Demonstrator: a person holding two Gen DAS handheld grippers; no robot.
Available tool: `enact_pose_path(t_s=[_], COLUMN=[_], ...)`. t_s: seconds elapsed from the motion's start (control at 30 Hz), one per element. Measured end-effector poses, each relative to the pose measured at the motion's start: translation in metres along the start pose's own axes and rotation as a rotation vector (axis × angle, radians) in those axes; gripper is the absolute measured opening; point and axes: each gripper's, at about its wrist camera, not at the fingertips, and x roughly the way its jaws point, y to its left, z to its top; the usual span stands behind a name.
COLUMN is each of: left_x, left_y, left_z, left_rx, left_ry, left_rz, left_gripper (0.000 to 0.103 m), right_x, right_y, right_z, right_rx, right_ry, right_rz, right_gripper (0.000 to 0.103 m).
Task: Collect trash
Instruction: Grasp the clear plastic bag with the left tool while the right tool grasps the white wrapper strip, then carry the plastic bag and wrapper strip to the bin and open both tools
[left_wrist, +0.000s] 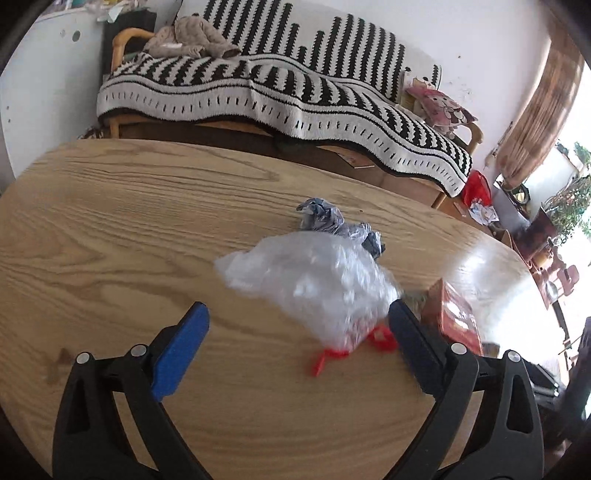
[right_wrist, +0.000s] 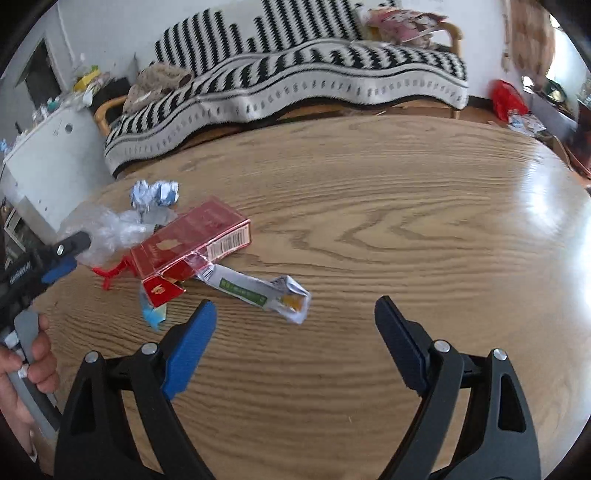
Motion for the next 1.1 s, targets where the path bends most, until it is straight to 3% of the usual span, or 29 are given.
enact_pose_path(t_s=[0.07, 0.13, 0.2, 0.23, 0.3, 0.37, 0.5, 0.6, 0.83, 1.1], left_x=[0.008, 0.018, 0.021, 0.021, 0.024, 0.024, 0.011, -0.009, -0.063, -0.111], left_y=[-0.004, -0.006, -0.006, -0.006, -0.009, -0.013, -0.024, -0.029, -0.048, -0.105], left_z=[0.002, 0.004, 0.005, 0.004, 0.003, -0.002, -0.008, -0.009, -0.016, -0.048], left_rx=[0.006, 0.005, -0.006, -0.009, 0.001, 0.015, 0.082, 0.089, 0.121, 0.225], left_ry=[0.007, 0.012, 0.006, 0.004, 0.025, 0.049, 0.032, 0.006, -0.057, -0.083], left_rz=[0.009, 0.01, -0.009, -0.018, -0.018, -0.029, -0.013, -0.03, -0.051, -0.131], left_gripper=[0.095, 0.095, 0.091, 0.085, 0.051, 0.03, 0.01, 0.004, 0.004, 0.004], right_x=[0.008, 0.009, 0.009, 0.009, 0.008, 0.005, -0.008, -0.029, -0.098, -0.175], right_y=[0.007, 0.013, 0.016, 0.017, 0.017, 0.017, 0.019, 0.024, 0.023, -0.043], right_z=[0.003, 0.003, 0.004, 0.003, 0.003, -0.001, -0.008, -0.015, -0.039, -0.093], right_rx=[-0.042, -0.085, -0.116, -0.121, -0.116, -0.116, -0.12, -0.134, -0.121, 0.027], right_ry=[-0.003, -0.007, -0.013, -0.009, -0.003, -0.004, 0.0, -0.013, -0.081, -0.142], right_rz=[-0.011, -0.017, -0.011, -0.001, 0.018, 0.032, 0.04, 0.046, 0.051, -0.039], right_gripper=[0.084, 0.073, 0.038, 0.029, 0.023, 0.018, 0.014, 0.013, 0.012, 0.012])
